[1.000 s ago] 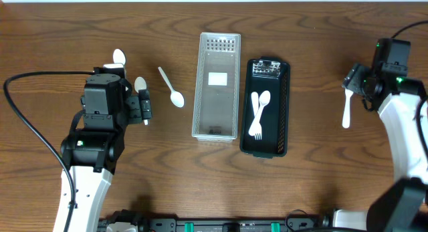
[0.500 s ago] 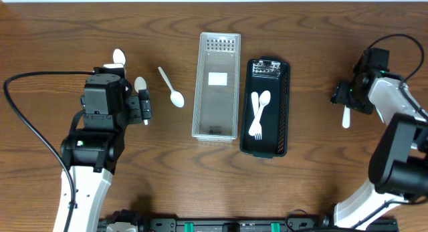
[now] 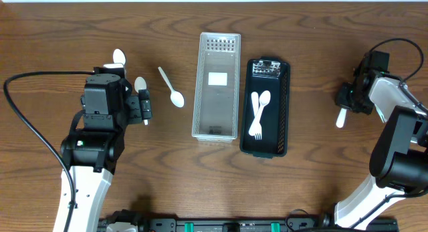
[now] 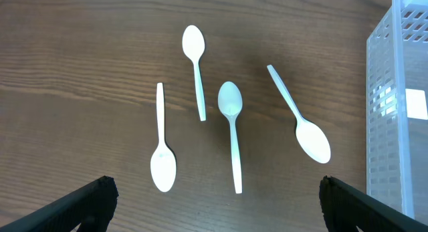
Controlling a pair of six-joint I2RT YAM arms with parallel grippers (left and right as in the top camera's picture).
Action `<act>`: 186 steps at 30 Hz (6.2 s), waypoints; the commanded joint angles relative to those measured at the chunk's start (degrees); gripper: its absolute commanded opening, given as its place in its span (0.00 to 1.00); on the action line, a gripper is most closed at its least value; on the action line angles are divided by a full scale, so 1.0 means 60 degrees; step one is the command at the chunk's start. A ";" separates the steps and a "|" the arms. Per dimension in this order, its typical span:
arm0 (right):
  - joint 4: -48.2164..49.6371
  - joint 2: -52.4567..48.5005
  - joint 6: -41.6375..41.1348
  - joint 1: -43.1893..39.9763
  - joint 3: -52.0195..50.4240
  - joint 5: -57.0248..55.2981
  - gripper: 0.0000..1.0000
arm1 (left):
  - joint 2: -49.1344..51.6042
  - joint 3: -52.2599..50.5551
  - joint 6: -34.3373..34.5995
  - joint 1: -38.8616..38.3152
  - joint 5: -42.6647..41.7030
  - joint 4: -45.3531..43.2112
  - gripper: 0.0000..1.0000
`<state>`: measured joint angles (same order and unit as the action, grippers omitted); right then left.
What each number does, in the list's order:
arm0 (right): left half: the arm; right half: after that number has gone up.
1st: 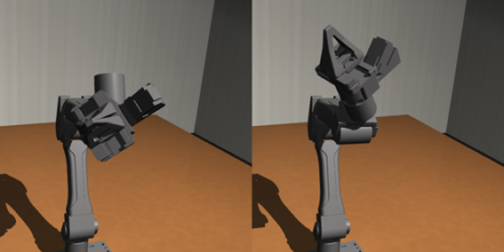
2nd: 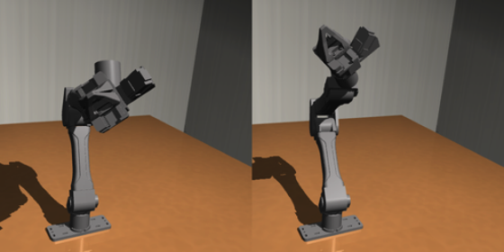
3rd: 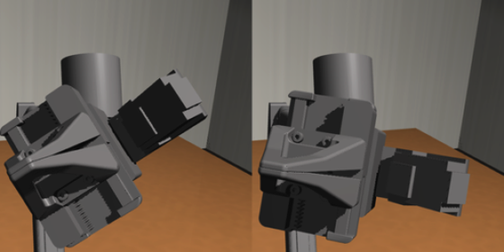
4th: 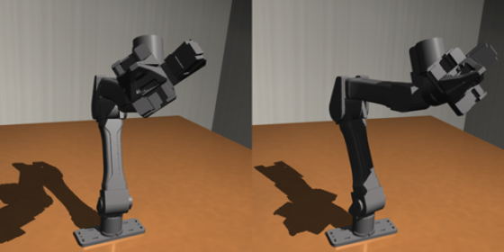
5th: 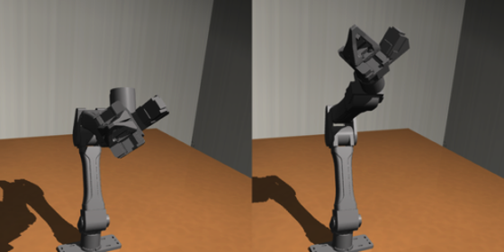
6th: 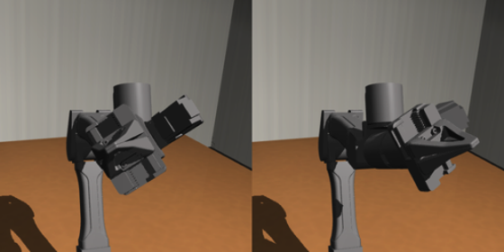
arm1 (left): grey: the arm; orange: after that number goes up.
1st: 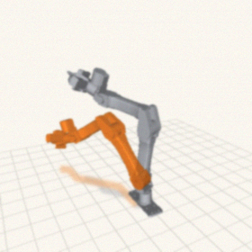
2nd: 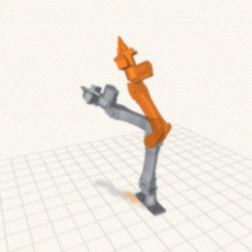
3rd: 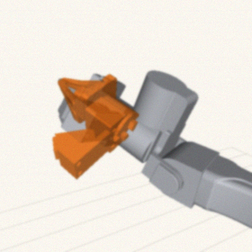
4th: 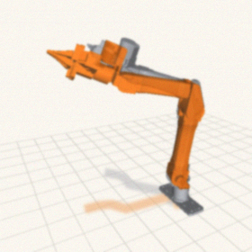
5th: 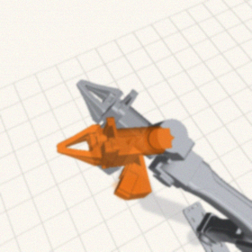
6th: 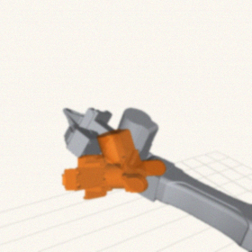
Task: Pack container
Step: 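Grasp the upright white fork with the right gripper, then place the fork into the black tray and open the gripper, then reach right gripper to the far-right fork and grasp it, then carry the fork into the black tray and release it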
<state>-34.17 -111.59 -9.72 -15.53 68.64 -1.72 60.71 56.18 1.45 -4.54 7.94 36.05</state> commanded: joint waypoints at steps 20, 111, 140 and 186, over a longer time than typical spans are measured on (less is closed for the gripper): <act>-0.1381 0.4572 -0.0765 0.1708 -0.0051 0.2433 0.01 | -0.0007 0.0211 -0.0062 0.0047 0.0117 0.0033 0.98; 0.1475 0.0273 0.4619 -0.2335 -0.0102 0.1759 0.90 | -0.0007 0.0211 -0.0062 0.0047 0.0117 0.0033 0.98; -0.0098 -0.0361 0.0240 -0.2171 -0.0102 0.0364 0.23 | -0.0007 0.0211 -0.0062 0.0047 0.0117 0.0033 0.98; -0.0663 0.2357 -0.3617 0.6003 -0.0331 0.0754 0.10 | -0.0007 0.0211 -0.0062 0.0047 0.0117 0.0033 0.98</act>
<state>-38.28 -94.74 -24.95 18.28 67.48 3.03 60.71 56.18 1.45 -4.54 7.94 36.05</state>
